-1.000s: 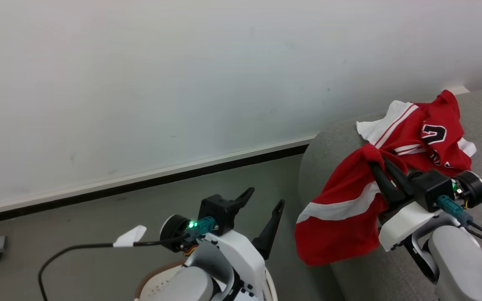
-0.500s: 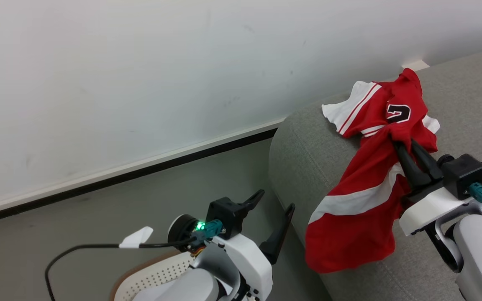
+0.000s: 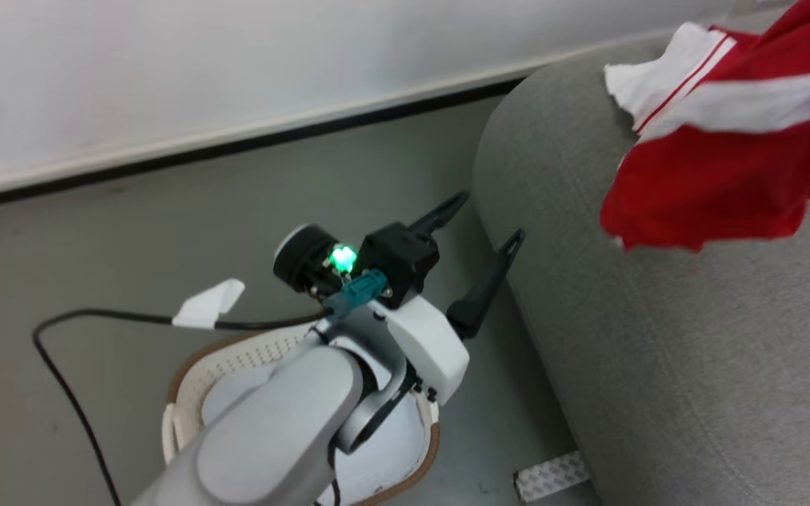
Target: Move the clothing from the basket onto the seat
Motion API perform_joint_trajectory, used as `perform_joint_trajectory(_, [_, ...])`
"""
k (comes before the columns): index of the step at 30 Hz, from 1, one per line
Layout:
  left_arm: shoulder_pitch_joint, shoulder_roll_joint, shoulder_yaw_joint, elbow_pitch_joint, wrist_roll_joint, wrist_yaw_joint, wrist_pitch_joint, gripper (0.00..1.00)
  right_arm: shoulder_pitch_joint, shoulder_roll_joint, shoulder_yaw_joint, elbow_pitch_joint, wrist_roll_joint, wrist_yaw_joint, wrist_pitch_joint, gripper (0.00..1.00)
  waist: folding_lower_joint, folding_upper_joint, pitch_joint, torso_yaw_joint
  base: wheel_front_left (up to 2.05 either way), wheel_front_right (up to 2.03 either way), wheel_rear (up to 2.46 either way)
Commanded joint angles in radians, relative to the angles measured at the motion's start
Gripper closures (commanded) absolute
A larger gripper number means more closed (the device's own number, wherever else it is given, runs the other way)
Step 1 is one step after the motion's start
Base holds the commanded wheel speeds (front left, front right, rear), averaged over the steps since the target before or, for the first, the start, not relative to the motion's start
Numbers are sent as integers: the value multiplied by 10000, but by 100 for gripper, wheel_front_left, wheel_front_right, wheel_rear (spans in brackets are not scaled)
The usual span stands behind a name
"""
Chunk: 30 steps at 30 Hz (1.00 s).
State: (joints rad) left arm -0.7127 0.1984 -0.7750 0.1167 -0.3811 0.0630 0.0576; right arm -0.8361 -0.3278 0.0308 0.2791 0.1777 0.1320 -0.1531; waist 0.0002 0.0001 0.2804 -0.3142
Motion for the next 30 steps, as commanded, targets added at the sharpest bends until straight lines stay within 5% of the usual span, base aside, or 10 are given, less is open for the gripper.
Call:
perform_joint_trajectory(1, [-291, 88, 63, -73, 139, -71, 39, 0, -463, -231, -242, -16, -116, -26, 103, 100, -2, -1, 1445, 708, 0, 0, 0])
perform_joint_trajectory(8, [-1558, 19, 193, -432, 401, -385, -82, 0, -2664, -1681, -2093, 634, -590, -27, 941, 100, -2, -1, 3016, 1388, 0, 0, 0])
perform_joint_trajectory(13, [-1671, 19, 283, -471, 363, -347, -399, 0, -2868, -2288, -3510, 1658, -1089, -25, 1303, 100, -2, -1, 3474, 1631, 0, 0, 0])
perform_joint_trajectory(22, [-1129, 289, 381, -284, 134, -220, -813, 0, -676, -1312, -5511, 4524, -1781, -27, 230, 97, -2, -1, 3428, 1603, 0, 0, 0])
perform_joint_trajectory(24, [-1001, 383, 443, -268, 103, -183, -913, 0, -395, -1004, -5723, 5012, -1940, -27, -133, 64, -2, -1, 3326, 1517, 0, 0, 0])
perform_joint_trajectory(26, [-868, 443, 460, -227, 44, -155, -985, 0, -250, -853, -5911, 5355, -2041, -27, -478, 0, -2, -1, 3162, 1440, 0, 0, 0])
perform_joint_trajectory(30, [-581, 544, 544, -151, -86, -72, -1224, 0, -9, -590, -6107, 5740, -2145, -27, -897, 0, -2, -1, 2698, 1330, 0, 0, 0])
